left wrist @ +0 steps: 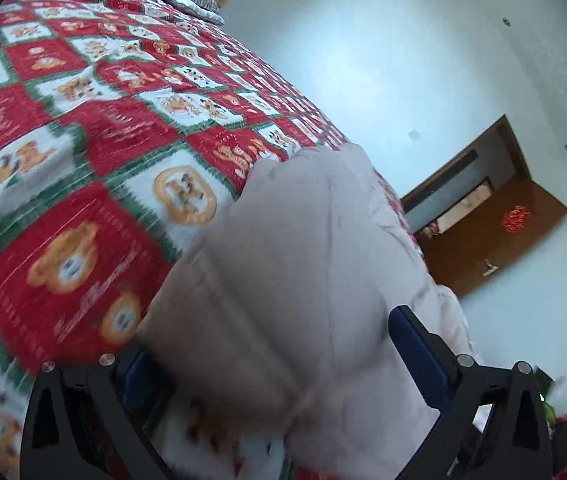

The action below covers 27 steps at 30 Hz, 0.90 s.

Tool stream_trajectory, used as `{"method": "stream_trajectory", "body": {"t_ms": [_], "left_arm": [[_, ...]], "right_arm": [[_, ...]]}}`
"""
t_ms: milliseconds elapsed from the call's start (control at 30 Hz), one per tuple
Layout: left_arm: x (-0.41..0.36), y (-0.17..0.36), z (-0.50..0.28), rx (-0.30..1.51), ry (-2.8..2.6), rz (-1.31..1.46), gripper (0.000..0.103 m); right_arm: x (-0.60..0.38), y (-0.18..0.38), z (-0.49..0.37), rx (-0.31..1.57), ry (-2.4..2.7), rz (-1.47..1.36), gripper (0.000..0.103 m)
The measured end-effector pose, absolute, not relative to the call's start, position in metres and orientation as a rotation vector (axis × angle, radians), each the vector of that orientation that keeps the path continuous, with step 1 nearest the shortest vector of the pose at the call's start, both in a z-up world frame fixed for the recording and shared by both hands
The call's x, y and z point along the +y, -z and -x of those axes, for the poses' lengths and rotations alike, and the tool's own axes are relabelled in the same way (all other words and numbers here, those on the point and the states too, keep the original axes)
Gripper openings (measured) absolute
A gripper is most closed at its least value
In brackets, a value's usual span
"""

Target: Fold large clothes

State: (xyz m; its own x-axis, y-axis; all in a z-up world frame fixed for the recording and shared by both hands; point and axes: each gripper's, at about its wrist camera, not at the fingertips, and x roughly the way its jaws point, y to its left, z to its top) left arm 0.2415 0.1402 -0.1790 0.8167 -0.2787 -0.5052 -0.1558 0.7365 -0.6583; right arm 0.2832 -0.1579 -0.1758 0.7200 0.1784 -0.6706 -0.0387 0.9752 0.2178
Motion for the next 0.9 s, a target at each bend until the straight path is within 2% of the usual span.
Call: {"method": "stream_trajectory", "body": {"t_ms": [200,233,267,333,367,433,633,900], "left_arm": [[0.126,0.179,-0.262,0.598,0.096,0.718,0.102],[0.126,0.177,-0.264,0.584,0.124,0.732,0.094],[0.126,0.176,-0.264,0.574,0.146,0.744,0.068],[0.125,0.175,-0.27,0.577,0.221,0.771,0.046],[0.124,0.171,-0.271,0.579,0.244,0.765,0.038],[0.12,0.16,-0.27,0.572,0.276,0.715,0.031],[0.12,0.11,-0.248,0.476,0.421,0.617,0.026],[0.111,0.039,-0.198,0.365,0.476,0.306,0.026]], "right_arm": [[-0.161,0.179,-0.283,0.761,-0.137,-0.219,0.0],[-0.162,0.179,-0.283,0.766,-0.141,-0.228,0.0],[-0.163,0.18,-0.284,0.769,-0.145,-0.235,0.0],[-0.163,0.18,-0.284,0.774,-0.148,-0.242,0.0],[-0.163,0.18,-0.284,0.777,-0.149,-0.247,0.0],[-0.164,0.18,-0.284,0.788,-0.152,-0.276,0.0],[-0.16,0.179,-0.281,0.853,-0.203,-0.449,0.002],[-0.067,0.193,-0.282,0.992,-0.585,-0.694,0.002]]}}
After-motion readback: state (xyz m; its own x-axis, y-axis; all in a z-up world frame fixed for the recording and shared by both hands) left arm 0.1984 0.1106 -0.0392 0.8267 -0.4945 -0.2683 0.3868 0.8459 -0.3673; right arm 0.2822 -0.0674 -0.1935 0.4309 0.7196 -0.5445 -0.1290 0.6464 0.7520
